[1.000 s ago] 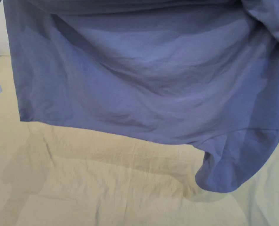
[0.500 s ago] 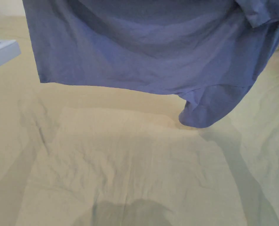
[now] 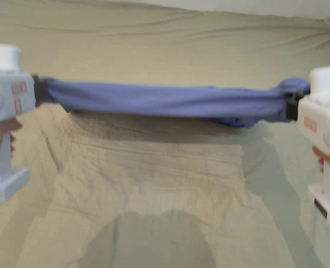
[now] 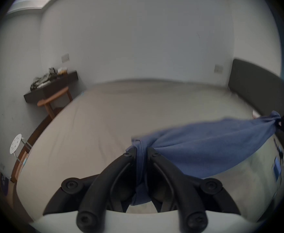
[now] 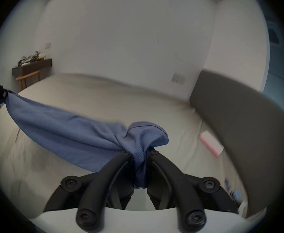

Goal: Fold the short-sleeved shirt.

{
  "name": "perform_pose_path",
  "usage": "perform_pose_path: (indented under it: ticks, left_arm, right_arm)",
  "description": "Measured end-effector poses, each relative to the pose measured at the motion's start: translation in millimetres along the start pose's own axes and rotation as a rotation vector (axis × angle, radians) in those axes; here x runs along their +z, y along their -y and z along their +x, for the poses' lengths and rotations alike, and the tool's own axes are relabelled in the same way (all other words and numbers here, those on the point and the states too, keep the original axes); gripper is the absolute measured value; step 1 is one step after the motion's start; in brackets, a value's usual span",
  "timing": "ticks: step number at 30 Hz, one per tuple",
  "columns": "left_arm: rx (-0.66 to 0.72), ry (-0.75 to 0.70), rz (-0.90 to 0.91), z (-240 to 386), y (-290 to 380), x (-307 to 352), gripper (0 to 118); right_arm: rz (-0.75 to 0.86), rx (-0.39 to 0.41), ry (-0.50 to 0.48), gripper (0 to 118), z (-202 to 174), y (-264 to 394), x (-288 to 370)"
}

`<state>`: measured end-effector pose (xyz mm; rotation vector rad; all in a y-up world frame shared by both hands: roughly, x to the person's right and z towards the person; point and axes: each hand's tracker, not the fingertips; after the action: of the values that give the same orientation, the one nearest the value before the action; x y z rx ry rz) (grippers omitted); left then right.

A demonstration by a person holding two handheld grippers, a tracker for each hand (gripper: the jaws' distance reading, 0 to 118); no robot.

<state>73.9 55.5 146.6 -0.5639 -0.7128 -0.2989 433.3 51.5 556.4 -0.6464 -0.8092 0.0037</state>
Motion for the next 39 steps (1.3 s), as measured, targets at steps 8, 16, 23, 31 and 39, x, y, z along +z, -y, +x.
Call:
perform_pose_path:
  ticks: [8, 16, 23, 31, 39]
  left_arm:
    - [-0.203, 0.014, -0.323, 23, 164, 40, 10]
    - [-0.245, 0.039, -0.436, 11, 223, 91, 10]
    - [-0.237, 0.068, -0.526, 7, 247, 116, 10]
    - [-0.101, 0.044, -0.415, 12, 225, 130, 103]
    - [0.052, 0.066, 0.081, 38, 101, 186, 111]
  right_arm:
    - [-0.348, -0.004, -0.122, 15, -17, 155, 57]
    - [-0.559, -0.089, -0.192, 15, -2, 215, 118]
    - [-0.627, -0.112, -0.198, 15, 0, 234, 145]
    - [-0.400, -0.199, -0.126, 99, 17, 194, 164]
    - [0.184, -0.073, -0.043, 99, -4, 31, 227]
